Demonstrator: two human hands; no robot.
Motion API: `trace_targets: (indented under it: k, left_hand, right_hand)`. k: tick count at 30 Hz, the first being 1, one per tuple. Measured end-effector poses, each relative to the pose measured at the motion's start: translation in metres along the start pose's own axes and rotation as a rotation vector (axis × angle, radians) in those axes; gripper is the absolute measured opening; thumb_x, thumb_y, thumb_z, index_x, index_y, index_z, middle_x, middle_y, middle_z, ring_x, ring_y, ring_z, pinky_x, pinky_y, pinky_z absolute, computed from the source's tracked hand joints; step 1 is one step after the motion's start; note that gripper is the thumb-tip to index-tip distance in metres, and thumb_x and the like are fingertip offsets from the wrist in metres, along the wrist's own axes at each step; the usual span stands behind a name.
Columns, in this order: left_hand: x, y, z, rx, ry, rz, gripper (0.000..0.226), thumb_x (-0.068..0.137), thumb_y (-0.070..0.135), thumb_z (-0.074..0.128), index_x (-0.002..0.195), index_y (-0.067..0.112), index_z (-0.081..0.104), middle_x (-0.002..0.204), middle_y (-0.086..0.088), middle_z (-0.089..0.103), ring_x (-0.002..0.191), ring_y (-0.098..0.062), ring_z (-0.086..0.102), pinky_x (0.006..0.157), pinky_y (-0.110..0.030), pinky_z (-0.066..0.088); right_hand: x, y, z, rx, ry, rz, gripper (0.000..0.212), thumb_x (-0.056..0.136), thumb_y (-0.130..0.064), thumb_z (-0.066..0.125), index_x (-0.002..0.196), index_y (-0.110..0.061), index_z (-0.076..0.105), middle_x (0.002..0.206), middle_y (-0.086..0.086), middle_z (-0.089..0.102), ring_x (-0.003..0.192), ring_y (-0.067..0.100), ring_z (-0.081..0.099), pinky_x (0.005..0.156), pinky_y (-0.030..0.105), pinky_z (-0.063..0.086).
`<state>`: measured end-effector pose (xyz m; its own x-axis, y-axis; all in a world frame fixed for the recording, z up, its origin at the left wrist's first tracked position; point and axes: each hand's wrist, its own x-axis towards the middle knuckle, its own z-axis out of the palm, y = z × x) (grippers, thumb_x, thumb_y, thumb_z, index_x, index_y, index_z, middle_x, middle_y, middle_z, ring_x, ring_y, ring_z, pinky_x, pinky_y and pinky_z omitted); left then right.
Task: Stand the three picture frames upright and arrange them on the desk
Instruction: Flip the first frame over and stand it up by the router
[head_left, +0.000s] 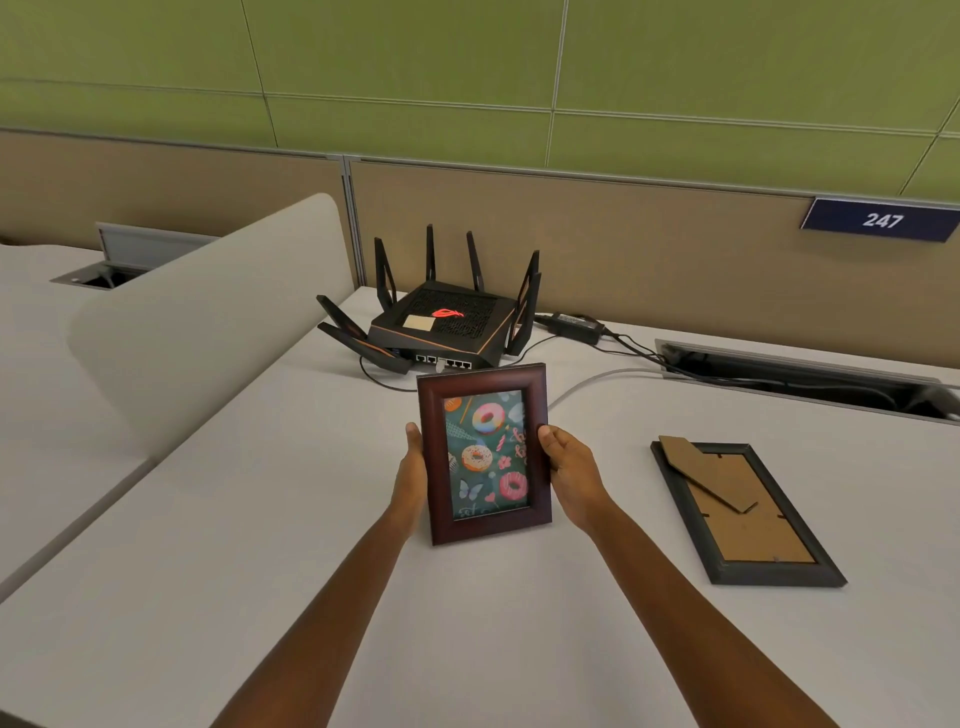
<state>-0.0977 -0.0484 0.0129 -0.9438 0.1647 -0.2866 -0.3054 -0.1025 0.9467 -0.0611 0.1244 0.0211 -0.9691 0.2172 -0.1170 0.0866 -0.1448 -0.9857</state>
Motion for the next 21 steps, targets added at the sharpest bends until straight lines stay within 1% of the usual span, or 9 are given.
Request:
trace_targets:
  k: [2,4,6,8,10,13,17,19,21]
  left_hand:
    - [-0.003,-0.001,0.000,0.011,0.028,0.001,0.067,0.094,0.049,0.005,0.124,0.013,0.052,0.125,-0.019,0.059,0.109,-0.033,0.058,0.094,-0.040,0.045]
    - [-0.007,0.000,0.003,0.005,0.137,0.057,0.063,0.095,0.046,0.008,0.122,0.010,0.051,0.124,-0.020,0.059,0.111,-0.034,0.058,0.099,-0.043,0.045]
    - [-0.014,0.005,0.008,0.064,0.373,0.217,0.051,0.098,0.037,0.016,0.125,0.007,0.046,0.131,-0.019,0.053,0.121,-0.033,0.050,0.104,-0.044,0.040]
    - [-0.021,0.016,0.014,0.175,0.587,0.430,0.039,0.099,0.025,0.024,0.128,0.005,0.042,0.135,-0.019,0.047,0.126,-0.031,0.044,0.103,-0.041,0.038]
    - [-0.031,0.025,0.020,0.266,0.646,0.642,0.037,0.097,0.020,0.031,0.129,0.003,0.039,0.137,-0.020,0.043,0.128,-0.031,0.041,0.104,-0.044,0.040]
    - [-0.047,0.025,0.030,0.488,0.531,0.899,0.042,0.093,0.022,0.035,0.130,0.002,0.037,0.144,-0.022,0.034,0.135,-0.031,0.033,0.106,-0.048,0.038]
    - [-0.062,0.017,0.053,0.841,0.302,1.195,0.043,0.092,0.029,0.034,0.130,0.009,0.032,0.147,-0.014,0.027,0.136,-0.026,0.024,0.108,-0.046,0.032]
    - [-0.066,0.008,0.069,0.961,0.201,1.247,0.042,0.093,0.030,0.033,0.130,0.008,0.033,0.145,-0.014,0.030,0.134,-0.024,0.024,0.108,-0.041,0.031]
    - [-0.070,-0.003,0.090,1.011,0.102,1.236,0.044,0.089,0.023,0.039,0.130,0.008,0.034,0.144,-0.018,0.036,0.134,-0.023,0.024,0.107,-0.043,0.031]
  right_hand:
    - [-0.001,0.000,0.000,0.001,0.002,-0.001,0.025,0.095,-0.025,0.041,0.093,-0.004,0.055,0.086,0.003,0.065,0.077,0.012,0.063,0.068,0.024,0.053]
    - [-0.003,-0.001,-0.001,-0.024,0.019,-0.015,0.025,0.094,-0.025,0.042,0.096,-0.003,0.055,0.090,0.005,0.064,0.080,0.013,0.060,0.072,0.026,0.050]
    - [-0.005,-0.003,-0.004,-0.074,0.036,-0.038,0.029,0.094,-0.023,0.043,0.108,0.000,0.055,0.104,0.009,0.061,0.094,0.018,0.057,0.086,0.034,0.048]
    - [-0.009,-0.006,-0.011,-0.107,0.053,-0.058,0.032,0.094,-0.022,0.044,0.119,-0.003,0.053,0.112,0.009,0.058,0.106,0.020,0.054,0.096,0.037,0.043]
    - [-0.015,-0.008,-0.022,-0.106,0.089,-0.087,0.028,0.094,-0.020,0.045,0.116,-0.007,0.055,0.109,0.007,0.058,0.103,0.020,0.054,0.095,0.034,0.042]
    - [-0.026,-0.006,-0.049,-0.151,0.133,-0.158,0.025,0.093,-0.019,0.046,0.112,-0.008,0.059,0.101,0.008,0.060,0.093,0.019,0.057,0.085,0.025,0.047]
    - [-0.042,-0.002,-0.090,-0.239,0.203,-0.250,0.028,0.094,-0.011,0.043,0.110,0.006,0.059,0.094,0.015,0.062,0.083,0.018,0.059,0.071,0.011,0.052]
    - [-0.050,-0.003,-0.108,-0.320,0.258,-0.285,0.027,0.094,-0.010,0.042,0.107,0.006,0.060,0.096,0.019,0.063,0.085,0.022,0.058,0.071,0.015,0.052]
    - [-0.057,-0.004,-0.127,-0.475,0.322,-0.315,0.025,0.094,-0.011,0.043,0.104,0.002,0.062,0.099,0.019,0.065,0.089,0.022,0.057,0.075,0.024,0.046]
